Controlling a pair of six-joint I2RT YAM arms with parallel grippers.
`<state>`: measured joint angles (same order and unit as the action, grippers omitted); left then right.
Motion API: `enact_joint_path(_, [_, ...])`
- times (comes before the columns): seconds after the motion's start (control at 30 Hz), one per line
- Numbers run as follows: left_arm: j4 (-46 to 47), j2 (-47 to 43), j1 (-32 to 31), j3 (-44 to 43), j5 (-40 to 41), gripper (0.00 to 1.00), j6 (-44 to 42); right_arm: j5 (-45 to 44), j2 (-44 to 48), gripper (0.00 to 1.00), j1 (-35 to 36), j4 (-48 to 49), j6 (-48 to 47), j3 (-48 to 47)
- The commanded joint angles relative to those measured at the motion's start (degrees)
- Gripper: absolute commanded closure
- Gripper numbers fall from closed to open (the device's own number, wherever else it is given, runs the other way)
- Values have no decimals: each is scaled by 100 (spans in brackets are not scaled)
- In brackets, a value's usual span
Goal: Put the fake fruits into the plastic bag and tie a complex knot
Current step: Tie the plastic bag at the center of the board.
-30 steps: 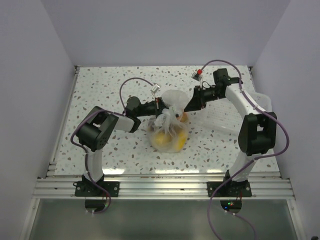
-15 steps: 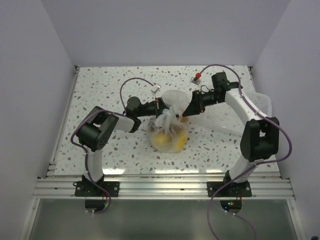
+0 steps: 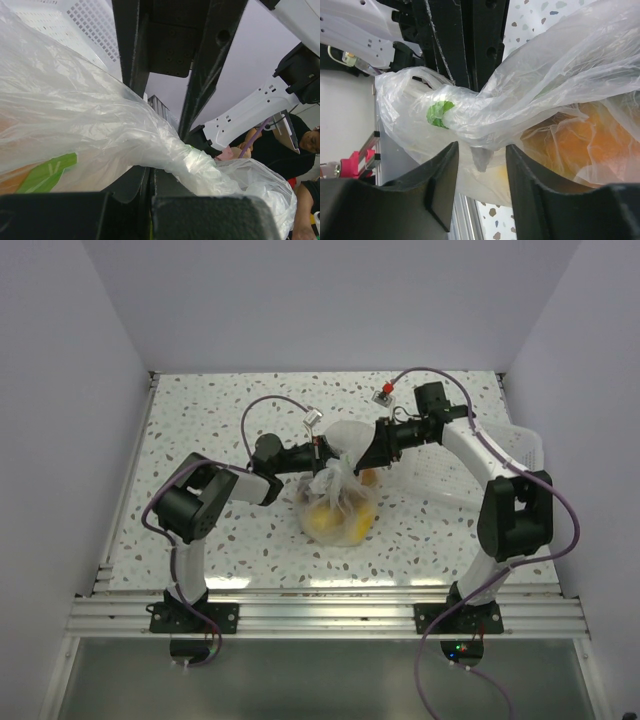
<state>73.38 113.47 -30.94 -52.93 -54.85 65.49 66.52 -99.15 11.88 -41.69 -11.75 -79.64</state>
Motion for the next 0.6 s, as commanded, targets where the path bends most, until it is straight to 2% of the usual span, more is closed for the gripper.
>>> enact_joint_path(0.0, [2655, 26, -53, -165, -26, 100, 60, 10, -34, 58, 34, 232, 94, -96])
enact_joint_path(0.13, [2637, 52, -53, -227, -17, 100, 51, 115, -16, 62, 25, -128, -275, -105])
enact_joint_path(0.2, [2637, 61, -53, -245, -34, 100, 51, 107, 1, 69, 34, -146, -346, -52])
enact_joint_path(0.23, [2637, 61, -70, -236, -43, 100, 42, 107, 27, 79, 25, -146, -381, -61])
enact_joint_path(0.3, [2646, 52, -61, -209, -35, 100, 25, 72, 19, 89, 25, -190, -416, -78])
enact_joint_path(0.33, [2602, 35, -61, -201, -43, 100, -1, 54, 10, 100, 25, -242, -442, -96])
enact_joint_path(0.4, [2515, -35, -44, -157, -87, 100, -80, -7, 1, 100, 25, -445, -679, -175])
enact_joint_path(0.43, [2453, -62, -44, -139, -122, 97, -115, -42, 1, 100, 16, -480, -723, -184])
enact_joint_path(0.57, [1620, -597, 245, 220, -421, 59, -554, -201, 28, 100, -28, -603, -899, -368])
